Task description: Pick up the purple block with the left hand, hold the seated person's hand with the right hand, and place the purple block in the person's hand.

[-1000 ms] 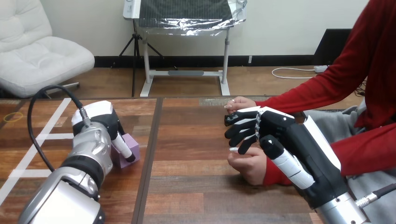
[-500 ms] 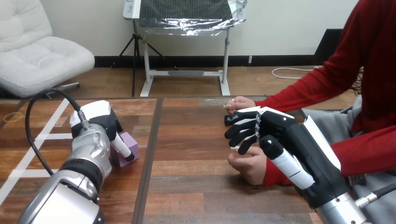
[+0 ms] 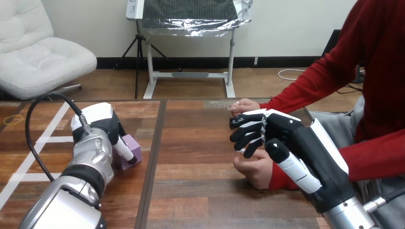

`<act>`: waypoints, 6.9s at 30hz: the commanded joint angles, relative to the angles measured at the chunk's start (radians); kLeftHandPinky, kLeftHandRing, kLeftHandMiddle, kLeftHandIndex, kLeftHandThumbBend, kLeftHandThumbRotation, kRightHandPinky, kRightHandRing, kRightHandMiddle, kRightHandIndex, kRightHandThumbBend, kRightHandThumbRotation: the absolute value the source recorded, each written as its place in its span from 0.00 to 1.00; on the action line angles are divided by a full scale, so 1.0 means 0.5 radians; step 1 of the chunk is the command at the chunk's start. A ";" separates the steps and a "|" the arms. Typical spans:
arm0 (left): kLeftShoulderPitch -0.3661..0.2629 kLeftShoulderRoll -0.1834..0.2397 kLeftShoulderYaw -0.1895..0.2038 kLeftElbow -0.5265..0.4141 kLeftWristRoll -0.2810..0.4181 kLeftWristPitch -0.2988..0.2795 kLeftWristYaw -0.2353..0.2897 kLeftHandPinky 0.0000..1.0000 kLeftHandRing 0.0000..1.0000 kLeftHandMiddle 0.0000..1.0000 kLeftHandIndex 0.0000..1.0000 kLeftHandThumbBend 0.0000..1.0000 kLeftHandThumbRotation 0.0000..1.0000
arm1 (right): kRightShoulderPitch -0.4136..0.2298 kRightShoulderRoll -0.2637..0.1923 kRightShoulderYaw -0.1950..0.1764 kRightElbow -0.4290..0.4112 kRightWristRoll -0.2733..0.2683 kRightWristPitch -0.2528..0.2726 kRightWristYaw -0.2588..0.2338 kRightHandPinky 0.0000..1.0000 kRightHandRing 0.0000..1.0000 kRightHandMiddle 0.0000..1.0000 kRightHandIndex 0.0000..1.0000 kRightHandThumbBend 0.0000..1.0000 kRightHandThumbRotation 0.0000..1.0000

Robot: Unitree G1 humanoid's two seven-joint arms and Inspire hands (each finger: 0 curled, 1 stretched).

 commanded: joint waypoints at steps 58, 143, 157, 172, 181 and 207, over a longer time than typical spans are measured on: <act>0.134 0.063 0.510 -0.420 -0.511 -0.412 0.314 0.28 0.36 0.43 0.47 0.71 0.00 | -0.204 0.027 -0.050 0.163 -0.163 -0.131 -0.210 0.50 0.57 0.60 0.65 0.78 0.82; 1.153 -0.055 1.040 -2.169 -0.917 -0.311 0.244 0.34 0.39 0.42 0.45 0.64 0.00 | -1.216 -0.825 -0.087 1.613 -0.636 -0.400 -0.063 0.63 0.77 0.81 0.81 0.96 0.70; 1.163 -0.066 1.045 -2.211 -0.900 -0.284 0.236 0.34 0.39 0.43 0.45 0.64 0.00 | -1.325 -0.911 -0.014 1.743 -0.684 -0.292 0.121 0.68 0.82 0.85 0.84 1.00 0.59; 1.164 -0.076 1.063 -2.240 -0.910 -0.245 0.228 0.34 0.39 0.42 0.45 0.64 0.00 | -1.435 -0.962 0.114 1.889 -0.839 -0.291 0.195 0.71 0.83 0.85 0.84 1.00 0.53; 1.167 -0.081 1.075 -2.250 -0.927 -0.239 0.224 0.33 0.38 0.42 0.45 0.64 0.00 | -1.466 -0.963 0.155 1.931 -0.900 -0.247 0.196 0.71 0.83 0.85 0.84 1.00 0.49; 1.174 -0.073 1.084 -2.220 -0.947 -0.258 0.203 0.34 0.38 0.42 0.45 0.64 0.00 | -1.521 -0.934 0.279 1.980 -1.064 -0.148 0.166 0.72 0.84 0.86 0.84 1.00 0.31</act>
